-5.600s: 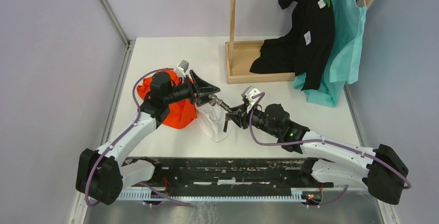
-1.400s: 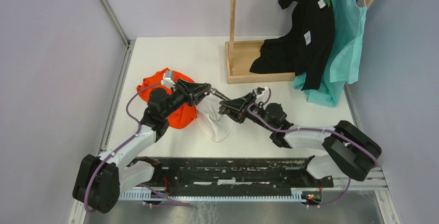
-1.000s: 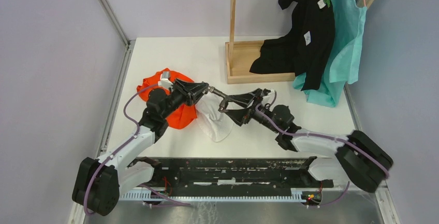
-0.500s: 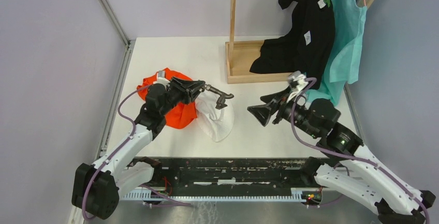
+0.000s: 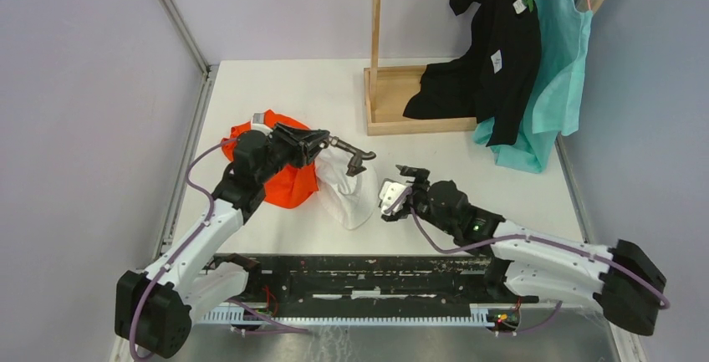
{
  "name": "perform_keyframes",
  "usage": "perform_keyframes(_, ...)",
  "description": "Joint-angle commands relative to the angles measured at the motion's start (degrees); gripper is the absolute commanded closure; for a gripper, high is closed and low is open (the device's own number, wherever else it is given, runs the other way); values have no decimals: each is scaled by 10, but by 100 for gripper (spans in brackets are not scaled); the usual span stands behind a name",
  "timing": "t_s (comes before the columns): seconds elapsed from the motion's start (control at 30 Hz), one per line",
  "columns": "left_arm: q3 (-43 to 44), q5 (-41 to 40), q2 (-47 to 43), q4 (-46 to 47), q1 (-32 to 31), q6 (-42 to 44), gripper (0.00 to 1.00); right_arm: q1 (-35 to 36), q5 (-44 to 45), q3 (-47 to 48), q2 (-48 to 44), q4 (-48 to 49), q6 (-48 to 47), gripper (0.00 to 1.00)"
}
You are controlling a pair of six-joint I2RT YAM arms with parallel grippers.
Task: Install the water faucets
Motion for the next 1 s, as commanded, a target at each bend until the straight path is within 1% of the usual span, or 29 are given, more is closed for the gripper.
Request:
perform_keyframes(0.0, 31, -1, -24, 27, 2, -17, 97, 12, 64, -23, 87, 286, -170, 16)
perform_keyframes(0.17, 21, 6, -23, 34, 2, -17, 97, 35, 126, -32, 203, 501, -270, 16)
perform_keyframes(0.23, 17, 9, -21, 38, 2, -20, 97, 47, 145, -29, 245, 561, -309, 15)
perform_keyframes(0.33, 17, 16, -16, 41, 2, -19, 97, 65, 171, -12, 295, 611, -359, 15)
perform_keyframes(0.53, 12, 25, -14, 51, 2, -20, 97, 78, 183, -4, 369, 706, -422, 15)
perform_keyframes(0.67, 7, 31, -9, 59, 3, -23, 97, 91, 187, 2, 383, 710, -449, 19)
perform_keyframes(0.8, 6, 36, -3, 66, 3, -24, 97, 98, 186, 15, 388, 699, -466, 21)
perform_keyframes(0.9, 5, 37, -5, 70, 3, -22, 97, 100, 183, 25, 394, 685, -480, 25)
perform_keyframes(0.93, 5, 37, -6, 70, 3, -22, 97, 100, 182, 27, 396, 679, -481, 26)
perform_keyframes(0.97, 5, 38, -6, 70, 3, -21, 97, 100, 181, 29, 400, 681, -482, 30)
